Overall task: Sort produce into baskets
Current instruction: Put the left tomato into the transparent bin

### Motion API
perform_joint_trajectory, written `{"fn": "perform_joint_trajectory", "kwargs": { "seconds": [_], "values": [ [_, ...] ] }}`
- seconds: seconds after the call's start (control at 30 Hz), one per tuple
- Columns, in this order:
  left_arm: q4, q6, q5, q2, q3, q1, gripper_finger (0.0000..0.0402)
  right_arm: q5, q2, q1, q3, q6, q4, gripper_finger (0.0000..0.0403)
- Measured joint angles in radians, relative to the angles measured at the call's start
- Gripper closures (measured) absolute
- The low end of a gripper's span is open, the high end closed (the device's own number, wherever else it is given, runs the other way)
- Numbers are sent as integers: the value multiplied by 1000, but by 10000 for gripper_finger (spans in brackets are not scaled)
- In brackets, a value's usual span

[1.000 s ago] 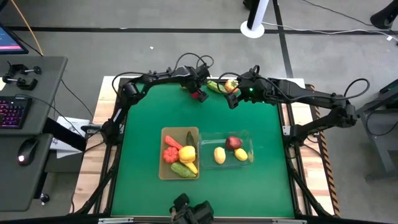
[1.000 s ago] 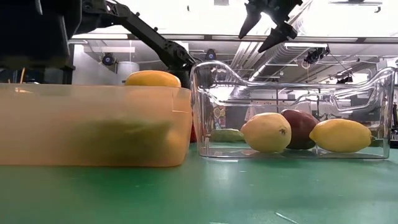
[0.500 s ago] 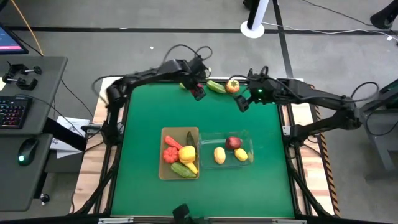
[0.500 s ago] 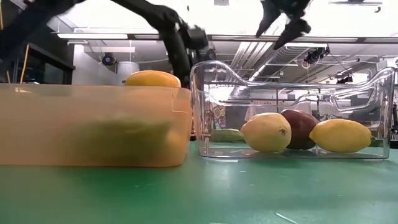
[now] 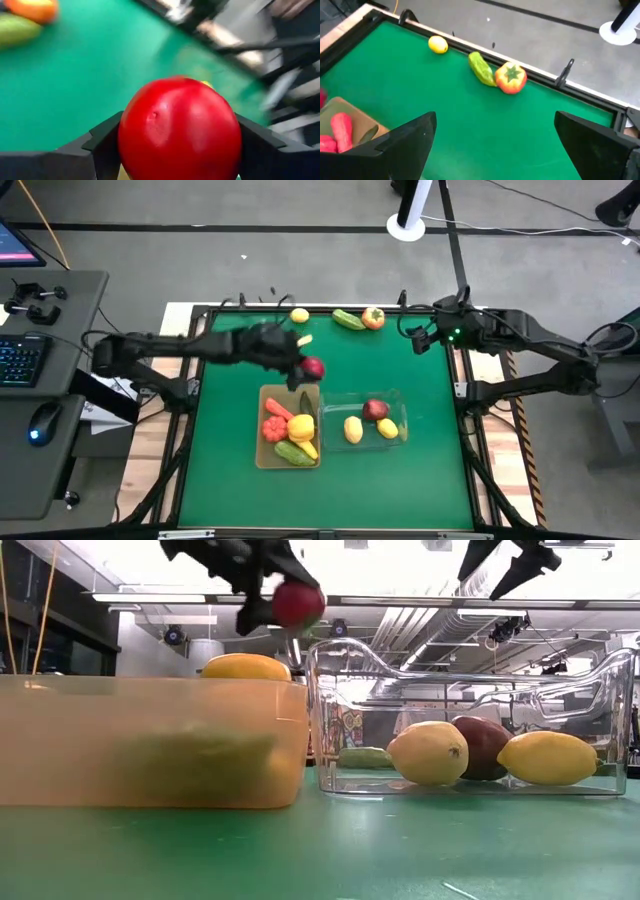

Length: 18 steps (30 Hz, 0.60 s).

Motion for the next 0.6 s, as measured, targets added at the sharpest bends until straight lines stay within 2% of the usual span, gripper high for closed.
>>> {"fn": "perform_joint_trajectory", "kwargs": {
  "seconds": [0.1,0.17,0.23,0.37,0.5,0.6],
  "values": [
    [285,-197,17,-64,-136,-67,125,10,-3,12,0,5,0,4],
    [469,-290,20,-71,-183,-95,123,10,1,18,0,5,1,4],
    [541,-355,9,-59,-189,-108,123,10,8,24,0,0,3,4],
    [424,-354,2,0,-117,-123,121,8,26,31,0,-12,3,4],
    [203,-209,46,84,43,-145,120,-3,35,42,0,-14,3,4],
    [-5,-63,31,153,172,-159,119,-4,38,52,0,-13,3,4]
  ]
}}
